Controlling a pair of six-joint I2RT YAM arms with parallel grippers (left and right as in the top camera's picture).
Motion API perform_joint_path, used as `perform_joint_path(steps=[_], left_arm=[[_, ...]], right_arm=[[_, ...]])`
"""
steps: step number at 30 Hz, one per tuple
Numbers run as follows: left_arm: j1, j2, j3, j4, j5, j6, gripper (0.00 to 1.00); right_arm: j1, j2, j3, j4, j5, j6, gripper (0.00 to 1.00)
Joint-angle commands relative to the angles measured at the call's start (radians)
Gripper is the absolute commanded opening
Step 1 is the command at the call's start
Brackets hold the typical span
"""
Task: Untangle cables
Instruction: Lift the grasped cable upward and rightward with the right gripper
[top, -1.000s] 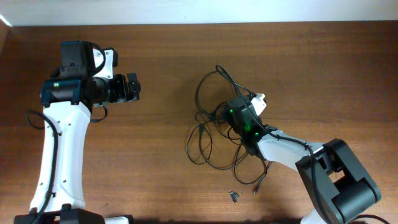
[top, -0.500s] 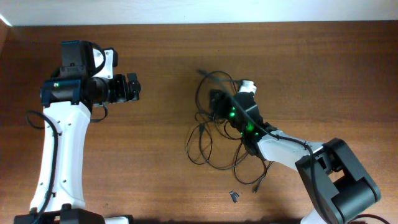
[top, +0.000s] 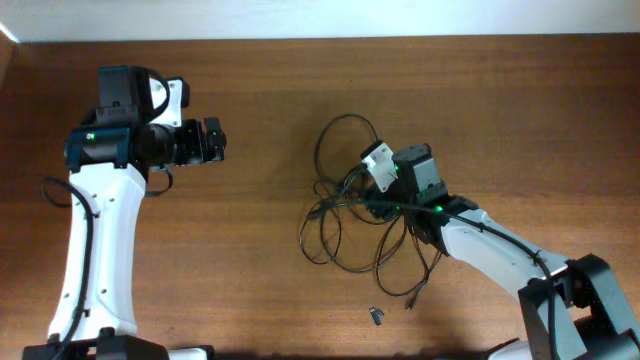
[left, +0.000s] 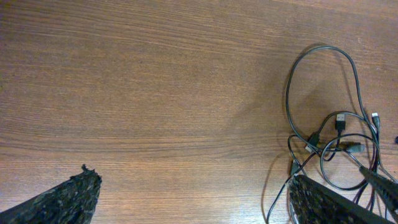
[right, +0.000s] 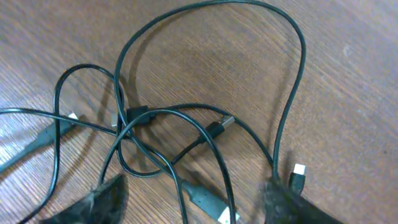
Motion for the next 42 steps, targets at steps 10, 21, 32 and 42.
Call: perform_joint_path(steps=[10, 21, 32, 42], left_arm=[[-0.001, -0.011, 0.003, -0.001, -0.008, -0.010, 1.00], [-0.001, -0.011, 0.003, -0.001, -0.008, -0.010, 1.00], [-0.001, -0.011, 0.003, -0.001, -0.008, -0.010, 0.99], [-0.001, -0.011, 0.003, -0.001, -0.008, -0.010, 0.99]], right_arm=[[-0.003, 0.091, 0.001, 0.029, 0.098, -0.030, 0.18], [-0.003, 0.126, 0.002, 0.048, 0.099, 0.049, 0.19], [-0.003, 0.092, 0.002, 0.048, 0.099, 0.058, 0.04], [-0.002, -0.878, 0.002, 0.148, 0.110, 0.076, 0.04]])
